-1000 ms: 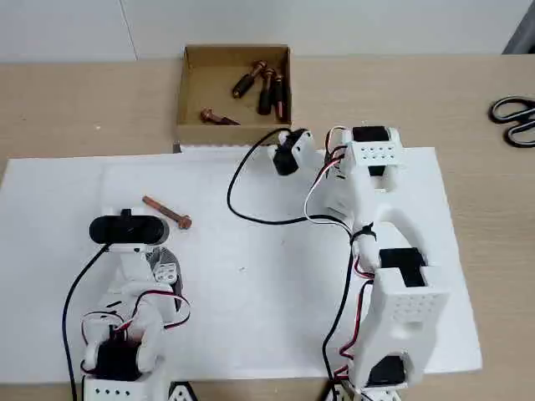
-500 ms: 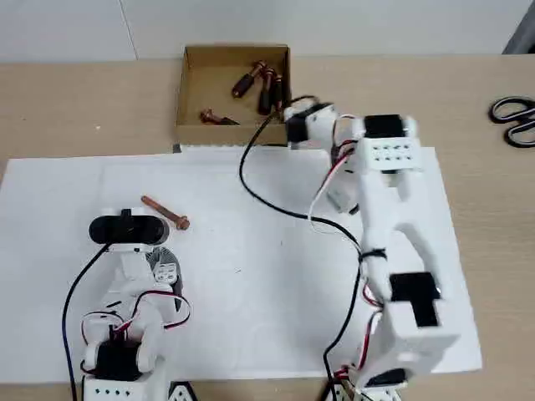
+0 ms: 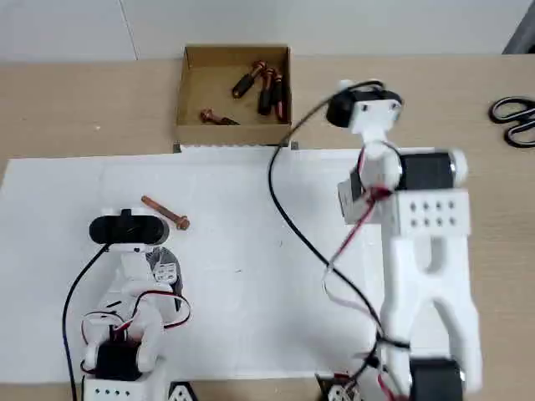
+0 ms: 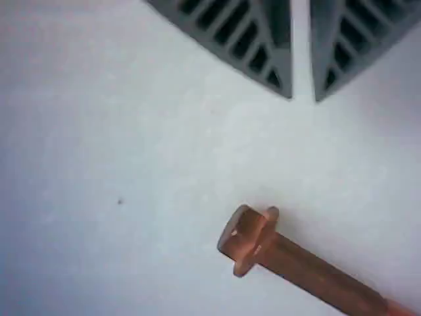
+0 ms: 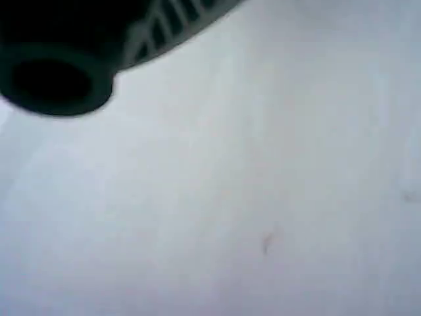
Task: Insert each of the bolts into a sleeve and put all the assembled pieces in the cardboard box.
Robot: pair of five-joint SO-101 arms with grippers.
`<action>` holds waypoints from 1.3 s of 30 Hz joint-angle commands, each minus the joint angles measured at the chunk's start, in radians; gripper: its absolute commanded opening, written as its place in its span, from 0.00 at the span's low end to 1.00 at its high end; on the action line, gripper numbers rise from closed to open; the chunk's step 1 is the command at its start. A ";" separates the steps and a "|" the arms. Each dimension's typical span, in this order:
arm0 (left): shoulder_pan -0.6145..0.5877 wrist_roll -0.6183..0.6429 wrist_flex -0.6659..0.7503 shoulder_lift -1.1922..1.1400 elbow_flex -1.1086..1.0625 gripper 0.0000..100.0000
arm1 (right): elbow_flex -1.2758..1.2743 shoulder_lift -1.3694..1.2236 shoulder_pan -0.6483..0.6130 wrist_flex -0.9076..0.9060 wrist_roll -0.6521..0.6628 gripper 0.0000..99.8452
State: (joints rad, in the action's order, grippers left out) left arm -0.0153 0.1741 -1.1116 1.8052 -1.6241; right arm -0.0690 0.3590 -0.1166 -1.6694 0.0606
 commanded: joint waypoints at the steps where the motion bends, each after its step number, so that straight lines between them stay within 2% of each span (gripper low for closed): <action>1: 0.000 -0.002 0.020 0.009 0.005 0.01 | -0.138 0.185 0.002 0.085 -0.158 0.00; 12: -0.002 0.000 0.020 0.009 0.005 0.01 | -0.810 0.862 -0.018 0.487 -0.183 0.00; 20: -0.002 0.000 0.020 0.009 0.005 0.01 | -1.091 1.239 -0.018 0.524 -0.176 0.00; 25: -0.002 0.000 0.020 0.009 0.005 0.01 | -1.221 1.428 -0.044 0.521 -0.114 0.00; 33: -0.002 0.014 0.037 0.009 0.012 0.01 | -1.244 1.435 -0.139 0.512 -0.112 0.00; 39: 0.054 0.063 -0.041 -0.028 0.245 0.01 | -1.244 1.435 -0.134 0.509 -0.110 0.00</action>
State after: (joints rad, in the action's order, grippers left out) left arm 0.0077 0.2232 -1.1193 1.8052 -1.5136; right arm -1.3180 1.7937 -0.2470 -1.1707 -0.0637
